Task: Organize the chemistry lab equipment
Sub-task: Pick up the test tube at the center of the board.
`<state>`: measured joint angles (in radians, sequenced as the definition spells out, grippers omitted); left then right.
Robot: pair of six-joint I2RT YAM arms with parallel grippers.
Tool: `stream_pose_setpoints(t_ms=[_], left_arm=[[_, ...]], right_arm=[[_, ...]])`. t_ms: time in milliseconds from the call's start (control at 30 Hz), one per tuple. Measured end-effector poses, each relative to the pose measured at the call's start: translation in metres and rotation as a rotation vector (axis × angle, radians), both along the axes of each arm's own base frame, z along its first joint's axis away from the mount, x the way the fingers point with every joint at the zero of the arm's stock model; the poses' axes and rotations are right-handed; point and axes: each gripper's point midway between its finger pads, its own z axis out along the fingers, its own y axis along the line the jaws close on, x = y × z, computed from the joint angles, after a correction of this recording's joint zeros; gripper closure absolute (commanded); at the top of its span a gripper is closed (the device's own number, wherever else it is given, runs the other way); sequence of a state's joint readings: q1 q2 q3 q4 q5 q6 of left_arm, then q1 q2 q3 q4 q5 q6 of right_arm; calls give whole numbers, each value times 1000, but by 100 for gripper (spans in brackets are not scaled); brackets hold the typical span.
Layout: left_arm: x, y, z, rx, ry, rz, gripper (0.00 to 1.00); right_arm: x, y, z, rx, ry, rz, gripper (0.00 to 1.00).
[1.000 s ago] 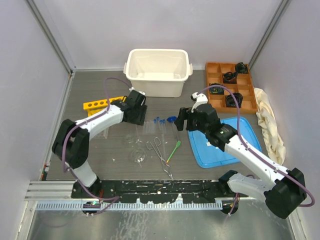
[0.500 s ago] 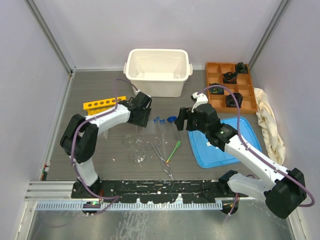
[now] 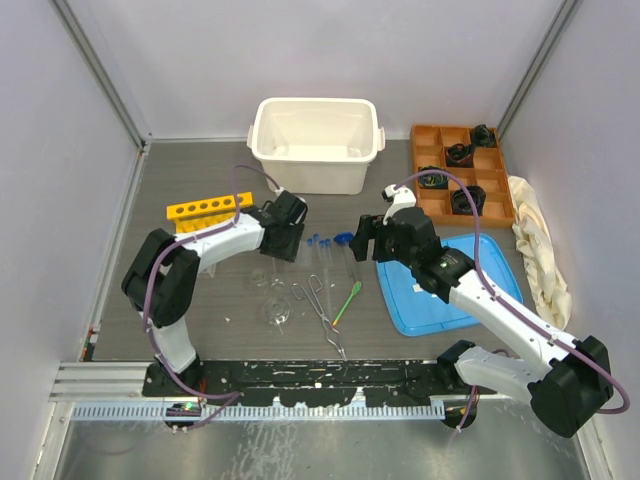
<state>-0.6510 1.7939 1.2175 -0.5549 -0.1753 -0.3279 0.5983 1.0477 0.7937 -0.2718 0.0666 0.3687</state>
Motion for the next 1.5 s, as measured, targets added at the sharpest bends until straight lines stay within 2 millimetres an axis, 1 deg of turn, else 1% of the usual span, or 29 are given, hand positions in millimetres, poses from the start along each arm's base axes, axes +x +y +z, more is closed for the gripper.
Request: stream_pose_setpoints(t_ms=[367,633,733,1067,1367,1433,1500], left_arm=[[-5,0,-5,-8,19,24,58],[-8,-1,-21,-1,60,35,59],[-9,-1,-23,-1,65,34,61],[-7,-5,-24,-17,61,29,77],[-8,-7,-24,-30,57,20,95],[-10,-6,-23,-35,54,19,96],[-16,-2,-21,-37,57,17,98]], right_arm=[[0,0,0,0,-2,-2,19],[1,-1,0,-3,-3,-7,19],[1,-1,0,-3,-4,-9,19],[2,-1,-4,-10,5,-9,19],[2,-1,-4,-10,7,-9,20],[2,-1,-4,-9,8,-9,20],[1,0,-4,-6,12,-6,22]])
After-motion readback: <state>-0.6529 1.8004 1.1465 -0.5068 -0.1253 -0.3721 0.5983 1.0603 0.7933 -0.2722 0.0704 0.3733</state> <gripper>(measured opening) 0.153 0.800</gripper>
